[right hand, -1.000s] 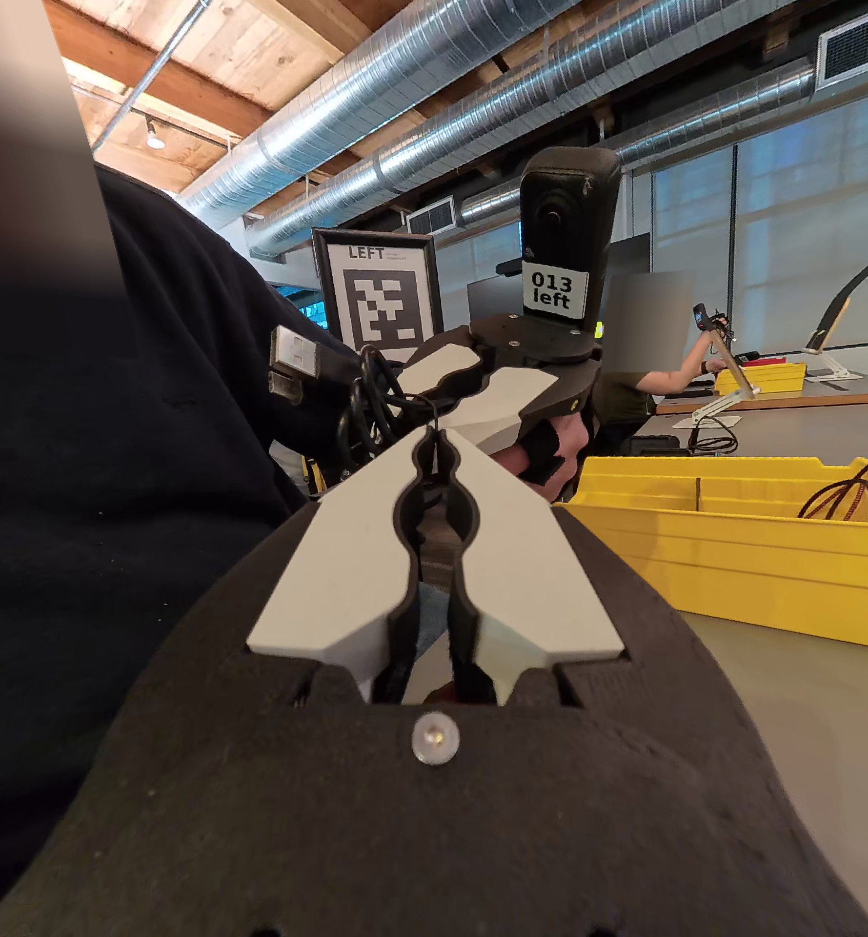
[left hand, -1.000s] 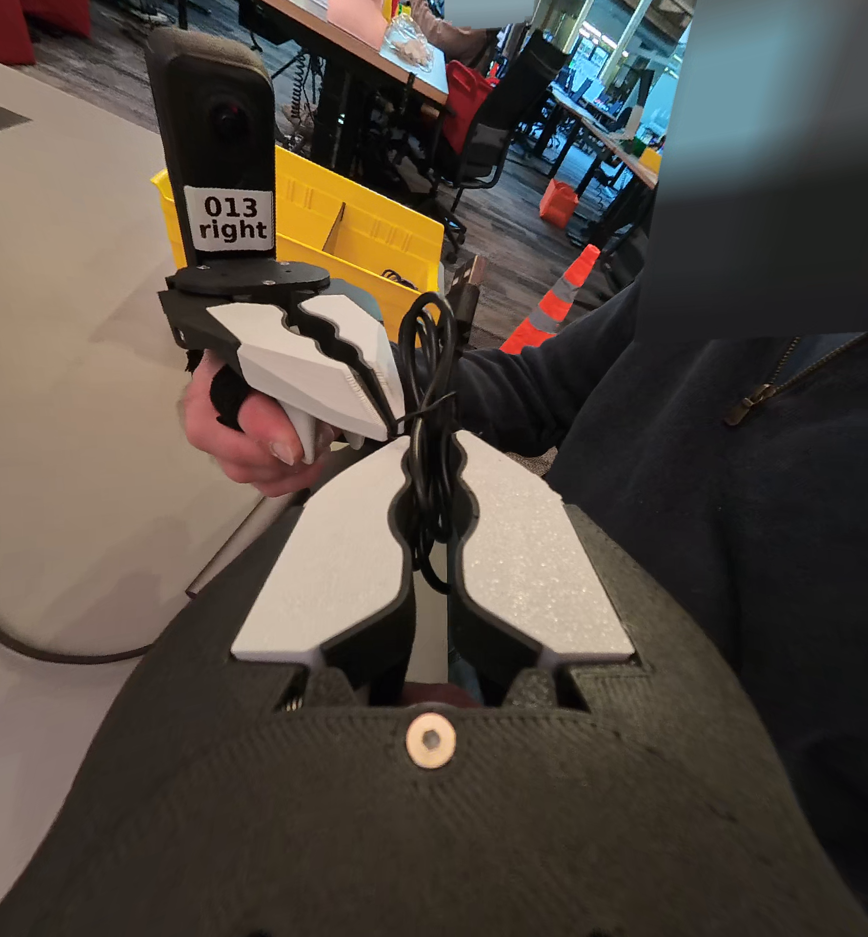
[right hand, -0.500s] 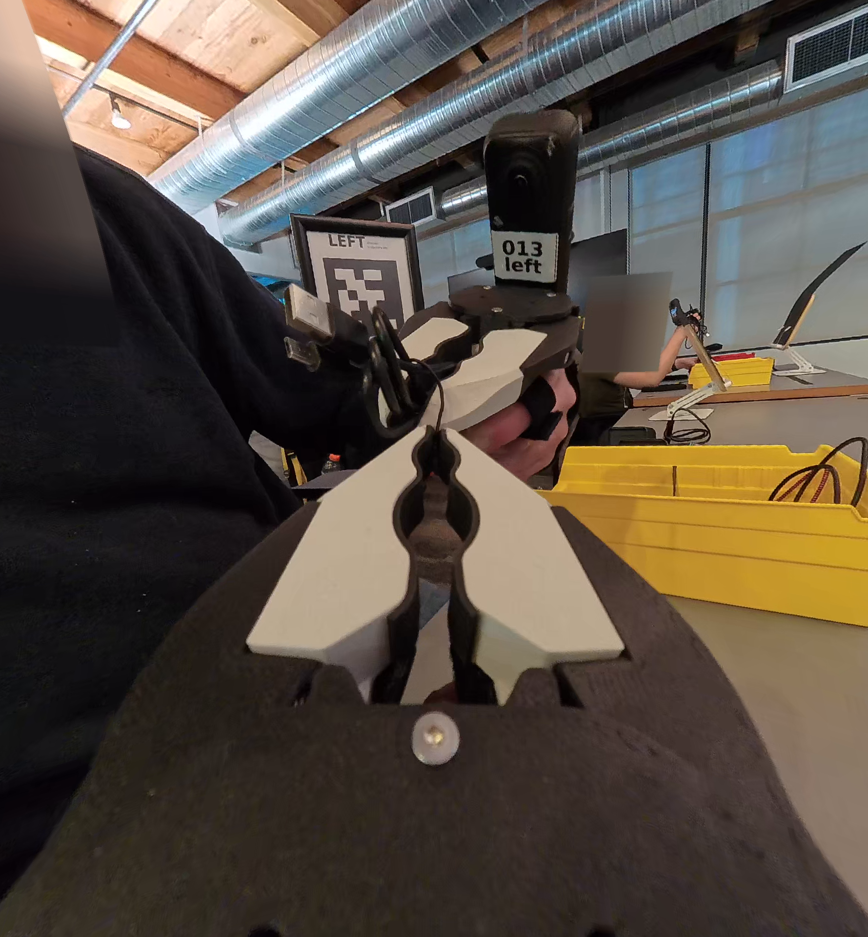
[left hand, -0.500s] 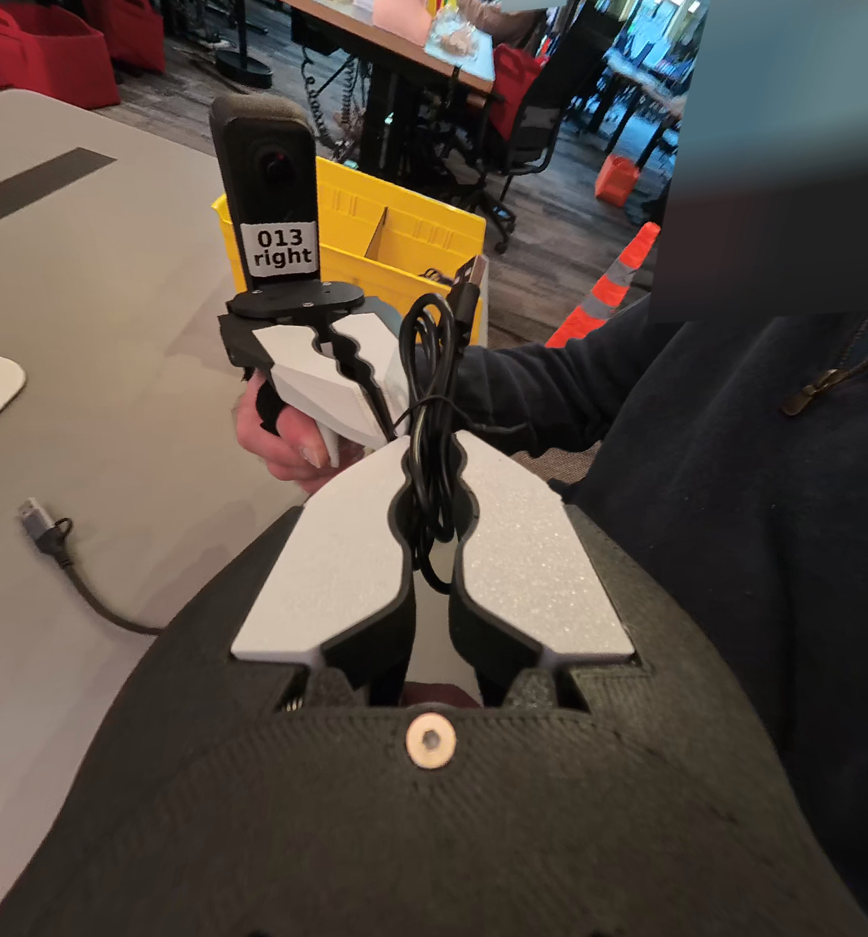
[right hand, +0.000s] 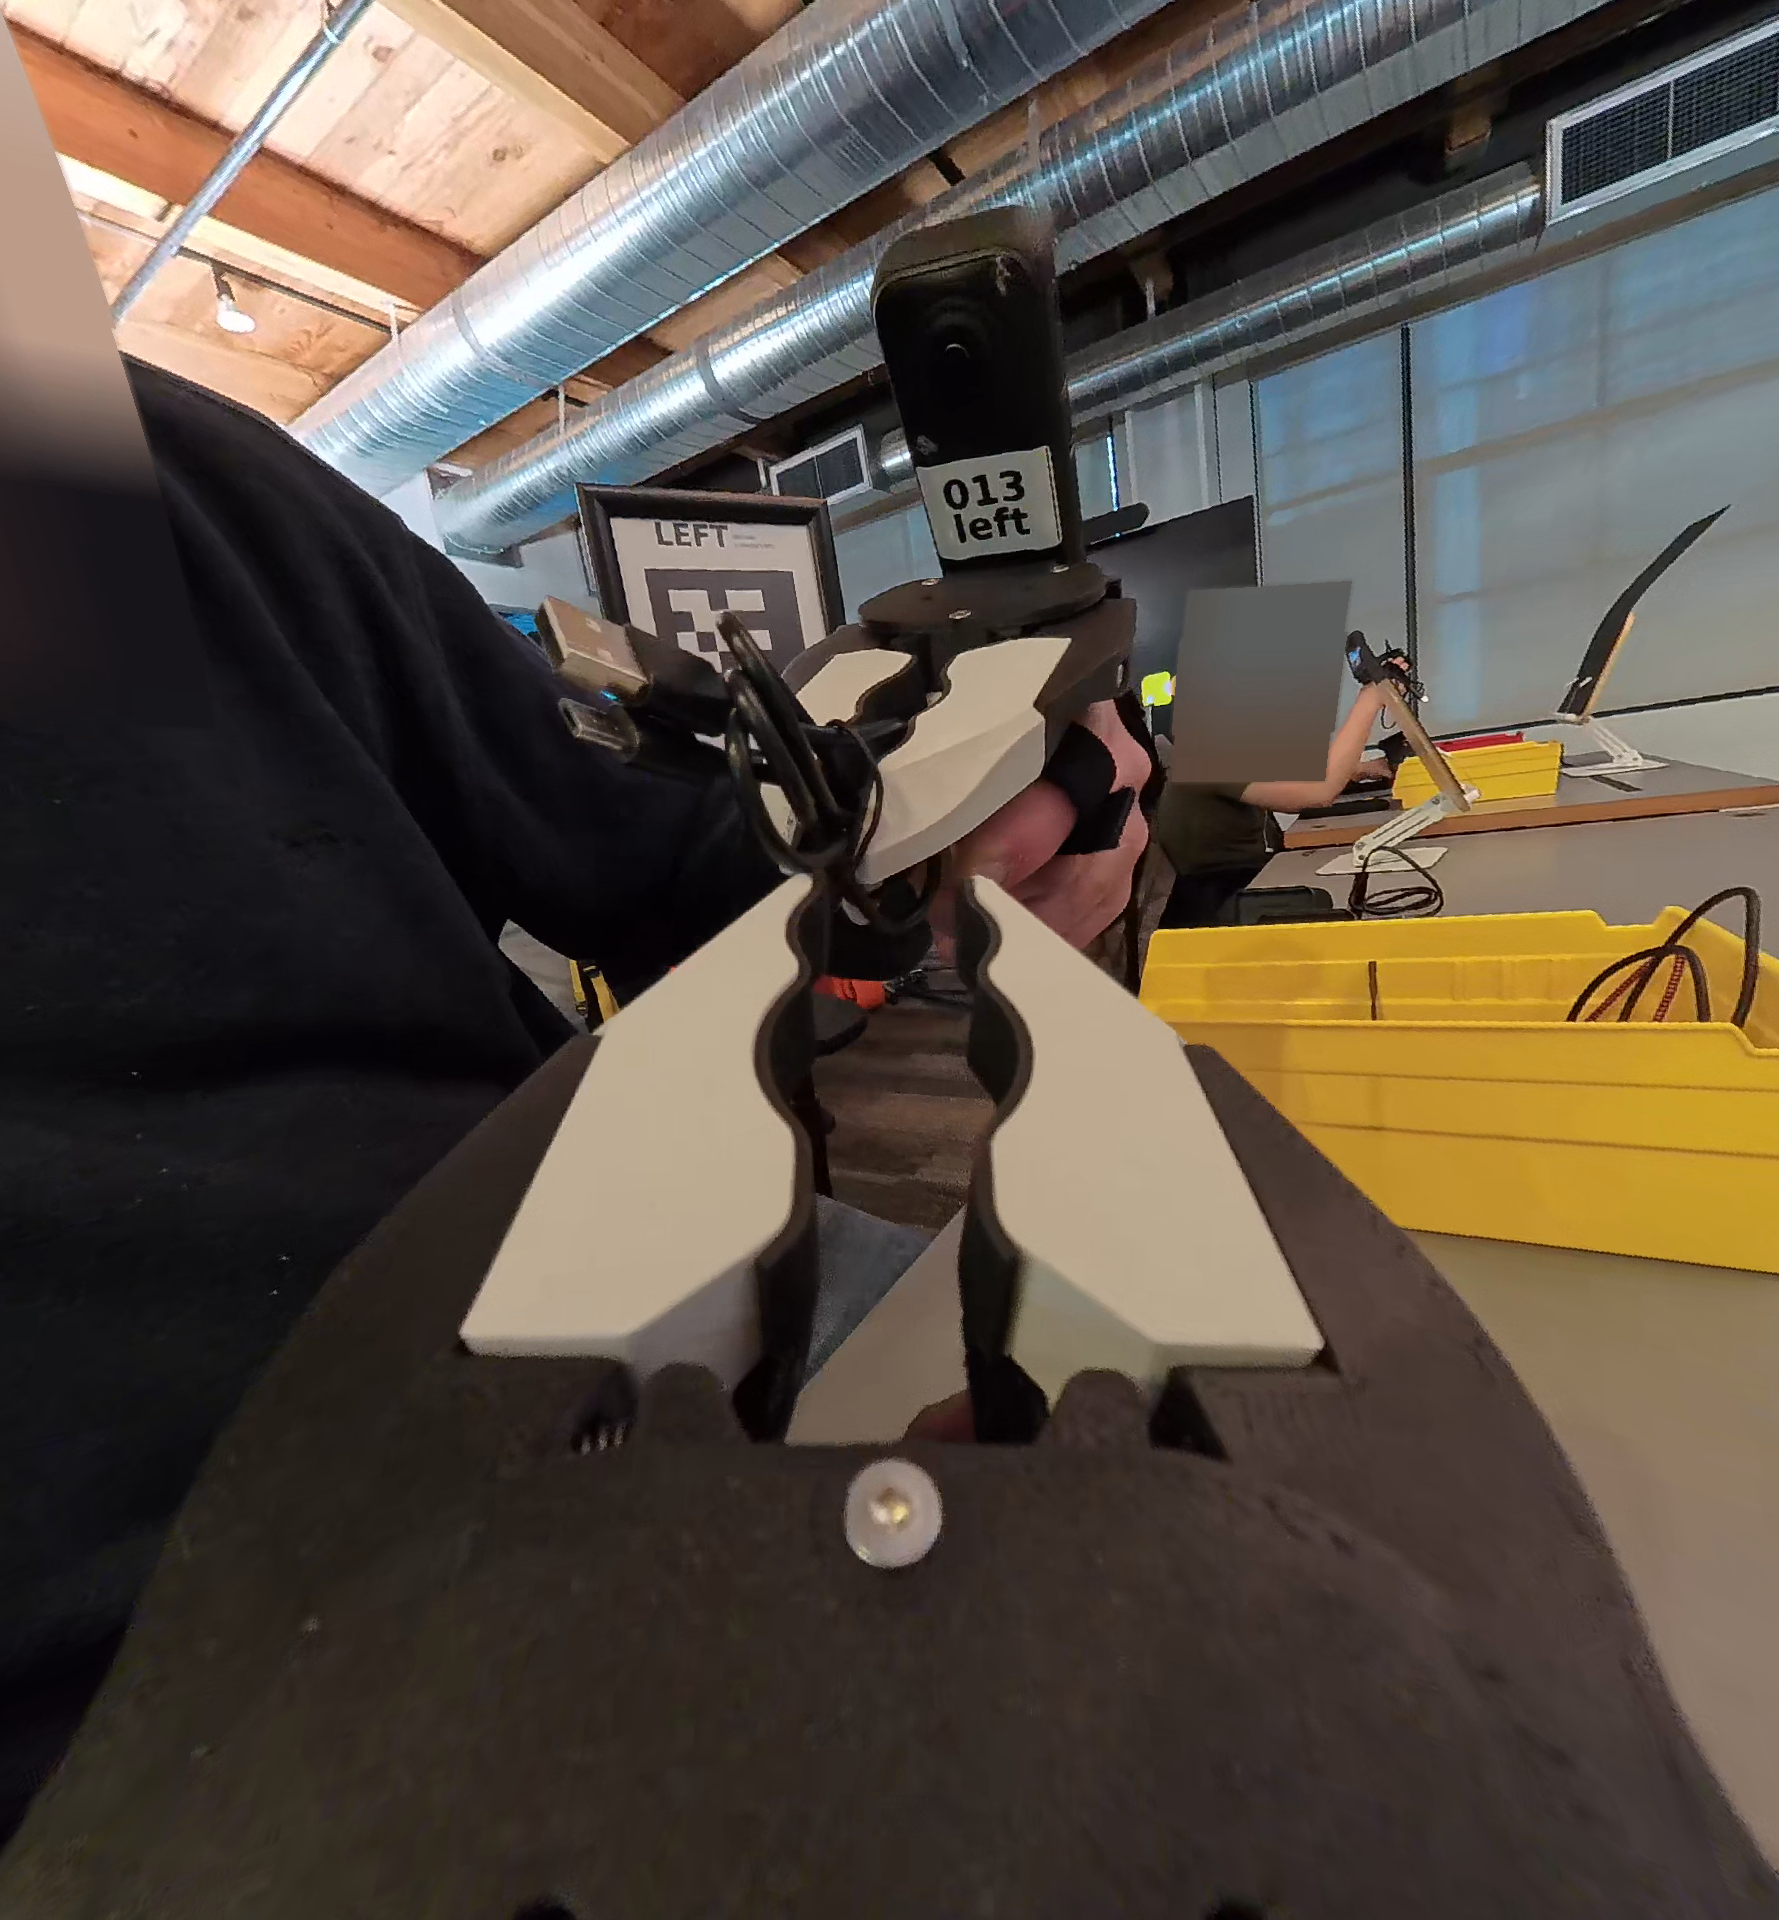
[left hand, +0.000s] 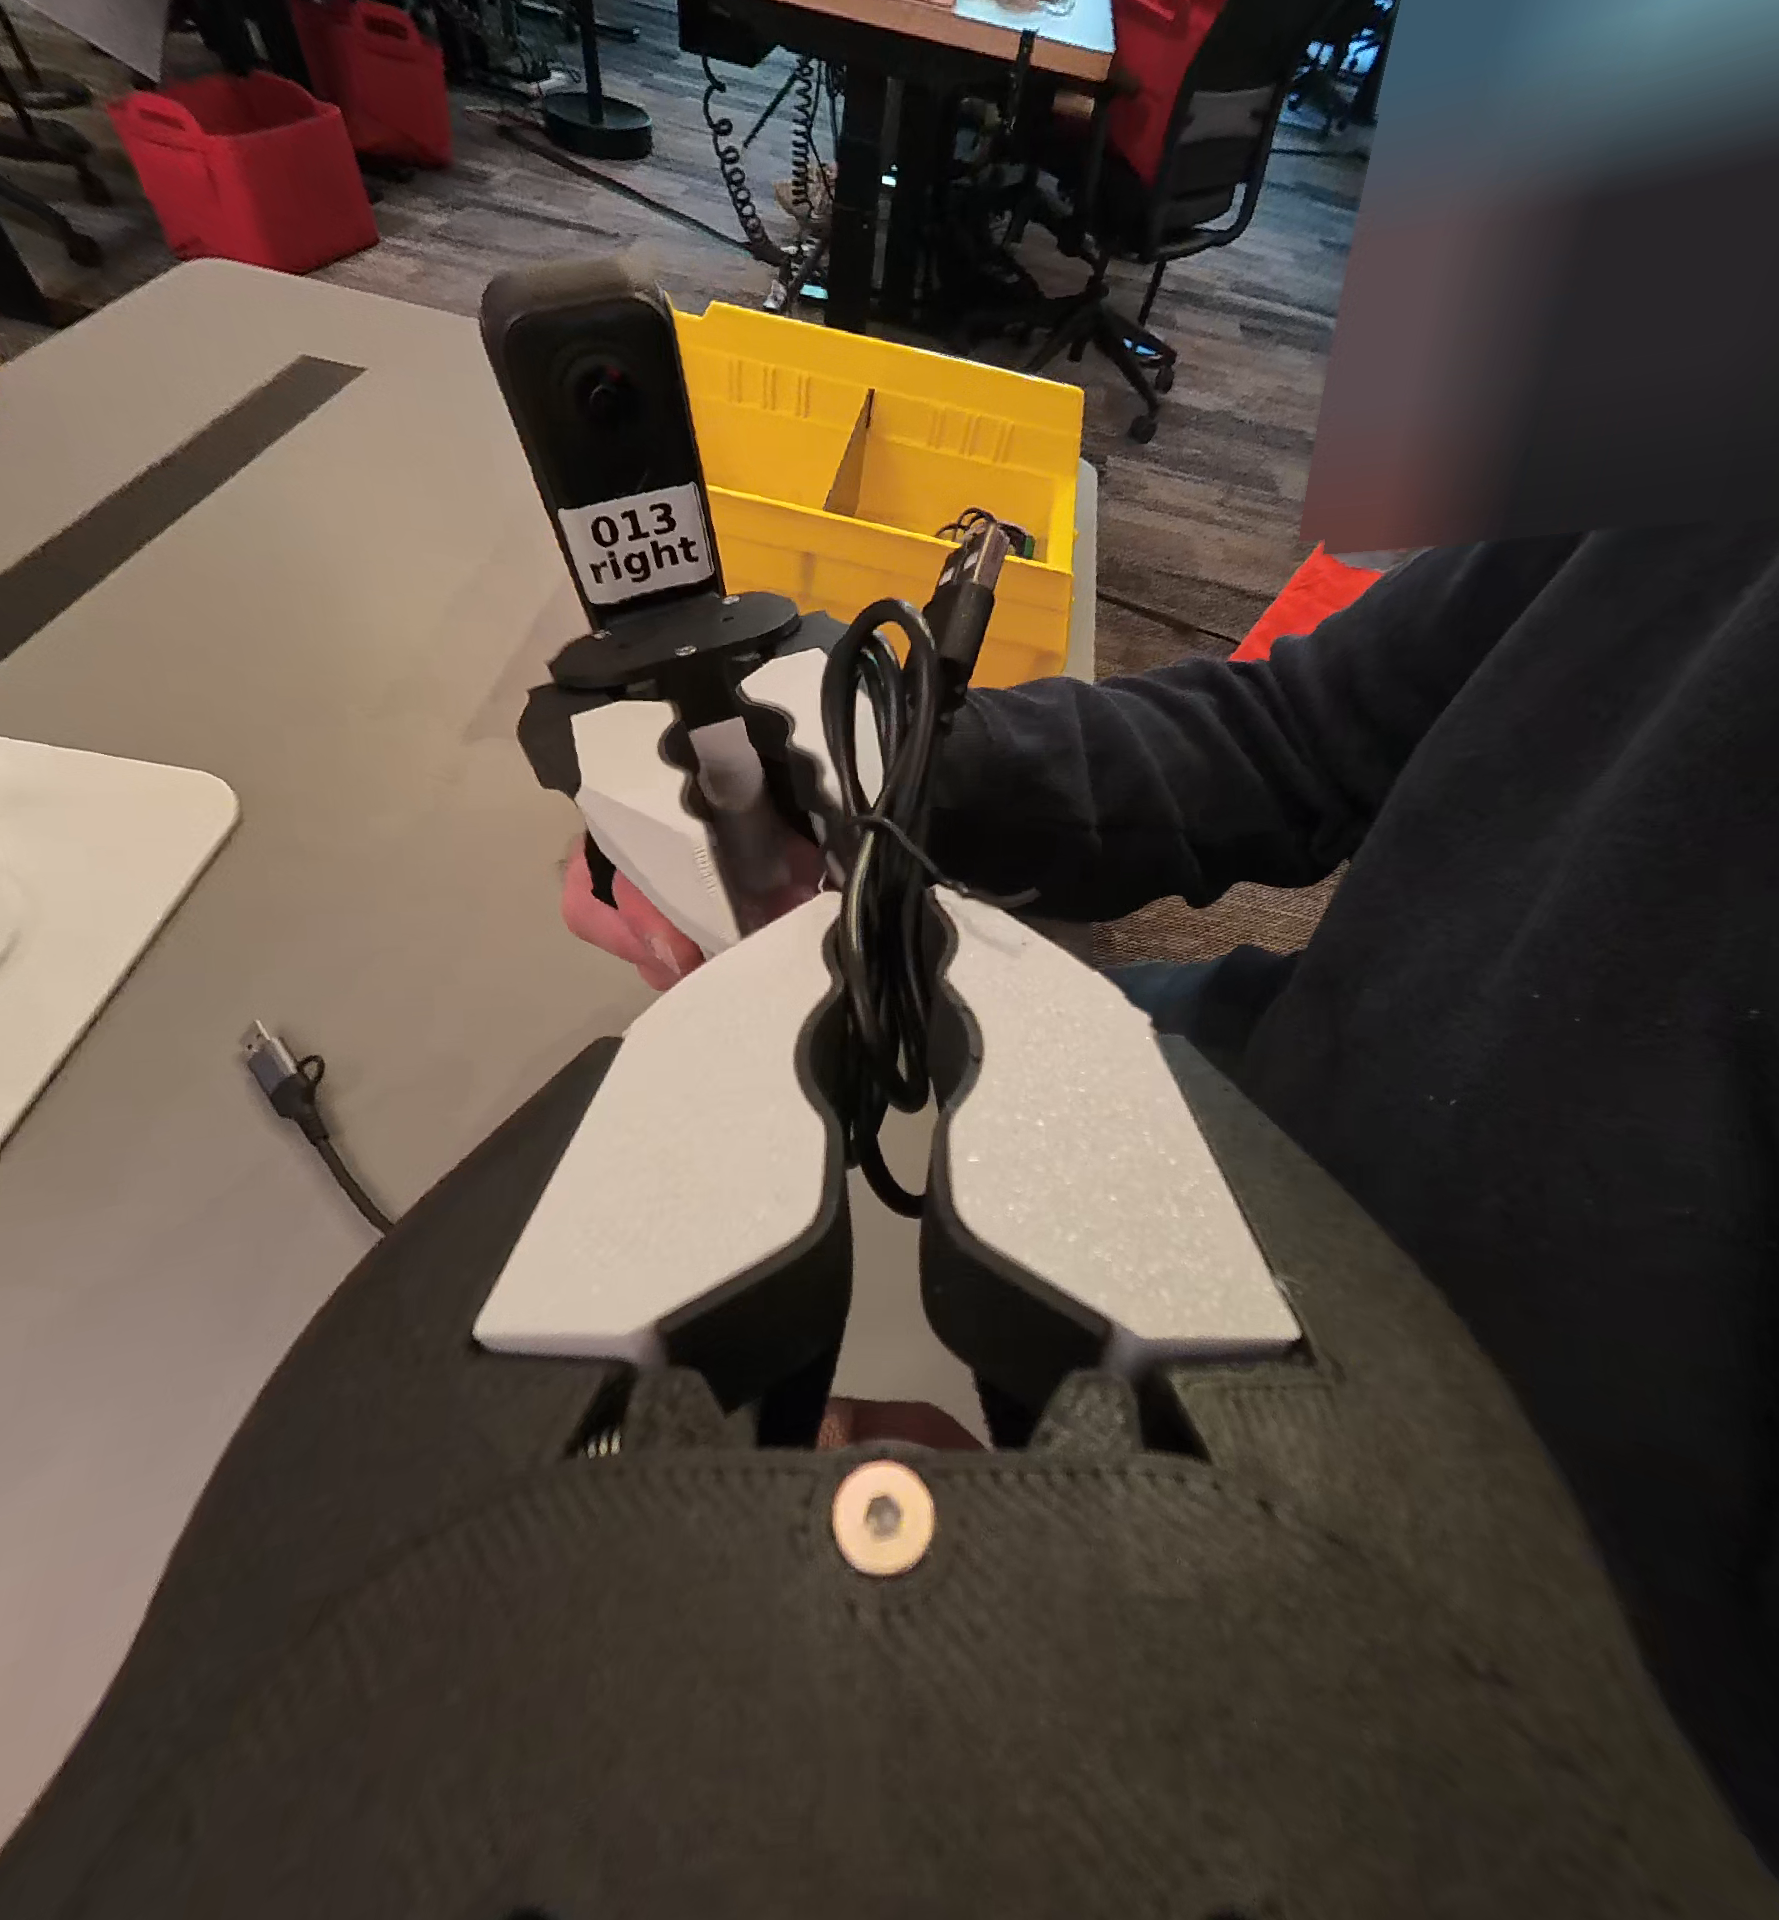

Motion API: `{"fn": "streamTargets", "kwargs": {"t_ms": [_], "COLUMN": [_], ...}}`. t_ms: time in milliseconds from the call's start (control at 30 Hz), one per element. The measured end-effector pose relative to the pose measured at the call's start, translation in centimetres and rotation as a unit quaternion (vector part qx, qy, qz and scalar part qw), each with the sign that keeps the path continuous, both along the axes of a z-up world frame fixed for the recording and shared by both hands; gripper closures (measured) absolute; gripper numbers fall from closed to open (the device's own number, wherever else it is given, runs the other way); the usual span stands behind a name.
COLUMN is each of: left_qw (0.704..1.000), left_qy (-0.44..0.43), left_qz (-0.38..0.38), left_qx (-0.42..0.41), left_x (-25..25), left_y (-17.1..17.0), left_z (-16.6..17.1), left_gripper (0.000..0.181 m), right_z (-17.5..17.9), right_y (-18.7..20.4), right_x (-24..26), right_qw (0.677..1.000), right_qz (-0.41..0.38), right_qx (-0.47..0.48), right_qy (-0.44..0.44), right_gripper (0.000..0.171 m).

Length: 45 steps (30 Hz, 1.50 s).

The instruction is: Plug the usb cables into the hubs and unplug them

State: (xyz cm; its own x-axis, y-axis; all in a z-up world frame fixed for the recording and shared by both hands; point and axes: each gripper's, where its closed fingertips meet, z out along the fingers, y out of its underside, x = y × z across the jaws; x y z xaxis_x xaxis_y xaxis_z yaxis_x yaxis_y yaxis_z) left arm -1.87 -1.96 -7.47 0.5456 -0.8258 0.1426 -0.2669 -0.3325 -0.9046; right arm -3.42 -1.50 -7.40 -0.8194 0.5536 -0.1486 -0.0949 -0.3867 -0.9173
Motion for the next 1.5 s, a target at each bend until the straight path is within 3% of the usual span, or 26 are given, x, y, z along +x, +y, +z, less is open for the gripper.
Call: {"fn": "streamTargets", "kwargs": {"t_ms": [433, 533, 600, 867, 1067, 1500], "left_qw": [0.999, 0.996, 0.992, 0.96, 0.933, 0.924], "left_qy": [0.017, 0.041, 0.067, 0.178, 0.261, 0.284], "left_qz": [0.029, 0.058, 0.085, 0.17, 0.183, 0.18], "left_qx": [0.042, 0.056, 0.072, 0.135, 0.166, 0.182], "left_x": [-0.6, -1.4, -1.9, -3.9, -4.4, -4.1], "left_y": [0.7, 1.4, 2.1, 4.1, 4.3, 4.4], "left_z": [0.9, 0.6, 0.5, -0.1, -0.4, -0.1], "left_gripper": [0.172, 0.172, 0.172, 0.173, 0.173, 0.173], "right_z": [0.8, 1.0, 1.2, 1.6, 1.6, 1.4], "right_y": [-0.6, -0.3, 0.0, 0.7, 1.5, 1.9], "right_x": [0.6, 0.0, -0.6, -2.8, -3.6, -3.1], "right_qw": [1.0, 1.0, 0.999, 0.987, 0.98, 0.983], "right_qz": [0.01, -0.016, -0.046, -0.14, -0.173, -0.164], "right_qx": [-0.011, -0.008, -0.011, -0.028, -0.054, -0.047], "right_qy": [0.019, 0.009, -0.006, -0.068, -0.082, -0.073], "right_gripper": [0.144, 0.133, 0.115, 0.096, 0.108, 0.132]}}
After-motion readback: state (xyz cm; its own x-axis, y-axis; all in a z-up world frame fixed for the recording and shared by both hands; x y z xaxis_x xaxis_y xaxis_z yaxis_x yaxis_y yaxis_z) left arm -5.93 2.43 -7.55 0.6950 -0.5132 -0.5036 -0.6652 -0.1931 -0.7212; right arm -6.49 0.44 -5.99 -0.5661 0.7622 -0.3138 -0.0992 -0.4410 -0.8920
